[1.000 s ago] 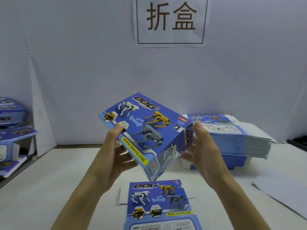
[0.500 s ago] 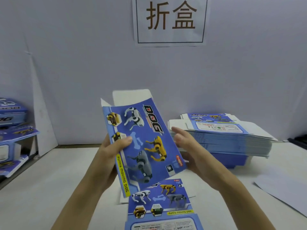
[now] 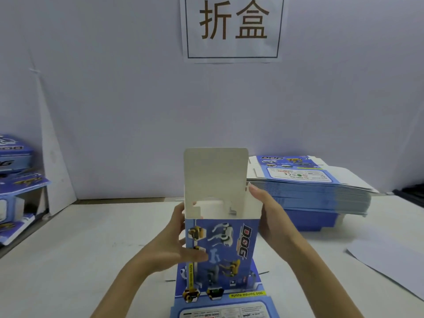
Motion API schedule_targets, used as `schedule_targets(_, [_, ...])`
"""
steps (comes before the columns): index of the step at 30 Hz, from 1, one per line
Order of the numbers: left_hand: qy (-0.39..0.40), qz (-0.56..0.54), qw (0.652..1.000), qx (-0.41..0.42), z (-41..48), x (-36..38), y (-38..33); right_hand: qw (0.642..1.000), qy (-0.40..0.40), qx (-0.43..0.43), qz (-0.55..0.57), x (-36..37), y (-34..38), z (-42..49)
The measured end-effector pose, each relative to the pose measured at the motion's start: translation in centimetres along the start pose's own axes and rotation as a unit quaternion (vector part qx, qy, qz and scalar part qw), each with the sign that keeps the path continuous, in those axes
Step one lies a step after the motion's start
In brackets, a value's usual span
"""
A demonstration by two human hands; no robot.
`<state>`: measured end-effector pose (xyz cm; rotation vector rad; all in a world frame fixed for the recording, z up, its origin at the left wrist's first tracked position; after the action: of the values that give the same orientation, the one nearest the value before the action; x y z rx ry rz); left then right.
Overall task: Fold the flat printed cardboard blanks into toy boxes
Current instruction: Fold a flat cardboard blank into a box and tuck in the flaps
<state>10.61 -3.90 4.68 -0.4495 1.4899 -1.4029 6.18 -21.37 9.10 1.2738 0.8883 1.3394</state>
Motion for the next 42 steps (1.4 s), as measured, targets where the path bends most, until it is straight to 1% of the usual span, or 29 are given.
schedule_targets(2, [-0.008,-0.013,1.0,-0.009,0.3,-0.1,0.7,0.999,-0.017,0.012,0.031,-0.3,-0.7,0.4])
schedule_targets(4, [-0.008,-0.013,1.0,-0.011,0.5,-0.1,1.0,0.998,-0.025,0.005,0.053,-0.5,-0.9,0.6])
schedule_targets(7, [-0.011,-0.019,1.0,-0.015,0.6,-0.3,1.6,0.992,-0.012,0.002,0.129,-0.7,-1.6,1.0])
schedule_targets(9, [-0.011,-0.023,1.0,-0.013,0.5,-0.3,1.6,0.985,0.003,0.026,0.173,-0.9,-2.9,1.0])
schedule_targets(10, [-0.009,-0.023,1.0,-0.013,0.5,-0.3,1.6,0.986,0.01,0.043,0.163,-0.9,-3.8,0.9])
schedule_targets(14, [0.001,-0.039,0.999,-0.013,0.5,0.3,1.4,0.993,0.022,0.106,0.043,-1.8,-7.5,0.4])
schedule_targets(17, [0.007,-0.035,0.999,-0.014,0.4,0.3,1.0,0.991,0.054,0.119,-0.03,-2.1,-6.9,0.4])
schedule_targets(18, [0.011,-0.031,0.999,-0.016,0.3,0.2,0.8,0.994,0.034,0.097,-0.034,-2.6,-6.0,0.7])
schedule_targets(19, [0.016,-0.022,0.999,-0.019,0.0,0.1,0.4,0.998,-0.015,0.051,-0.026,-3.6,-4.8,1.1])
schedule_targets(20, [0.02,0.003,1.0,-0.018,-0.2,-0.2,0.1,0.997,-0.076,-0.018,-0.022,-4.6,-3.1,1.1])
schedule_targets(21, [0.021,0.035,0.999,-0.011,-0.4,-0.4,-0.4,0.986,-0.131,-0.102,-0.028,-5.5,-1.0,0.6])
schedule_targets(22, [0.01,0.058,0.998,-0.001,-0.5,-0.8,-1.0,0.969,-0.166,-0.179,-0.041,-5.7,0.9,-0.2])
schedule_targets(23, [-0.017,0.049,0.999,0.009,-0.7,-1.4,-1.8,0.955,-0.172,-0.233,-0.067,-5.3,2.2,-1.0])
schedule_targets(24, [-0.059,0.022,0.998,0.026,-1.0,-2.2,-2.9,0.944,-0.157,-0.269,-0.107,-4.5,2.9,-1.8])
schedule_targets(25, [-0.106,0.005,0.992,0.062,-1.4,-3.0,-4.2,0.934,-0.131,-0.29,-0.162,-3.4,3.1,-2.3])
schedule_targets(26, [-0.153,0.014,0.981,0.115,-2.0,-3.7,-5.6,0.921,-0.102,-0.302,-0.224,-2.4,2.8,-2.6])
schedule_targets(27, [-0.19,0.056,0.966,0.169,-2.7,-4.2,-6.9,0.905,-0.078,-0.311,-0.278,-1.7,2.3,-2.9])
schedule_targets(29, [-0.222,0.169,0.928,0.247,-3.7,-4.2,-8.5,0.883,-0.051,-0.325,-0.335,-1.1,1.5,-3.2])
schedule_targets(30, [-0.222,0.211,0.915,0.263,-3.8,-4.0,-8.7,0.878,-0.046,-0.33,-0.344,-1.1,1.4,-3.2])
schedule_targets(31, [-0.219,0.23,0.91,0.268,-3.9,-3.9,-8.5,0.875,-0.047,-0.332,-0.349,-1.0,1.5,-3.3])
schedule_targets(33, [-0.227,0.227,0.907,0.274,-4.3,-3.8,-7.9,0.871,-0.052,-0.334,-0.356,-0.9,1.8,-3.3])
schedule_targets(34, [-0.236,0.23,0.899,0.288,-4.8,-3.7,-7.7,0.87,-0.051,-0.334,-0.358,-0.8,1.8,-3.4])
schedule_targets(36, [-0.267,0.257,0.871,0.323,-5.7,-3.3,-7.3,0.874,-0.045,-0.33,-0.353,-0.8,1.6,-3.5])
schedule_targets(38, [-0.308,0.274,0.85,0.328,-6.3,-3.3,-6.7,0.885,-0.039,-0.316,-0.341,-0.9,1.4,-3.6])
schedule_targets(39, [-0.323,0.267,0.851,0.317,-6.4,-3.3,-6.3,0.891,-0.038,-0.305,-0.334,-1.0,1.4,-3.6])
schedule_targets(40, [-0.33,0.251,0.859,0.302,-6.5,-3.1,-5.7,0.898,-0.037,-0.292,-0.327,-1.1,1.4,-3.5])
schedule_targets(42, [-0.302,0.184,0.894,0.275,-6.4,-1.8,-4.6,0.904,-0.041,-0.275,-0.325,-1.1,1.3,-3.4])
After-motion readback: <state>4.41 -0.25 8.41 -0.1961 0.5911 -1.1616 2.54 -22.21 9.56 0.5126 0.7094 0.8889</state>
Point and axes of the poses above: each hand's wrist, its own z-axis towards the middle knuckle, its own x-axis out of the palm, y = z × x, the point moved 8 cm from there along z, towards the middle knuckle, and after that the axes turned 6 degrees about -y, right-handed, at the moved point
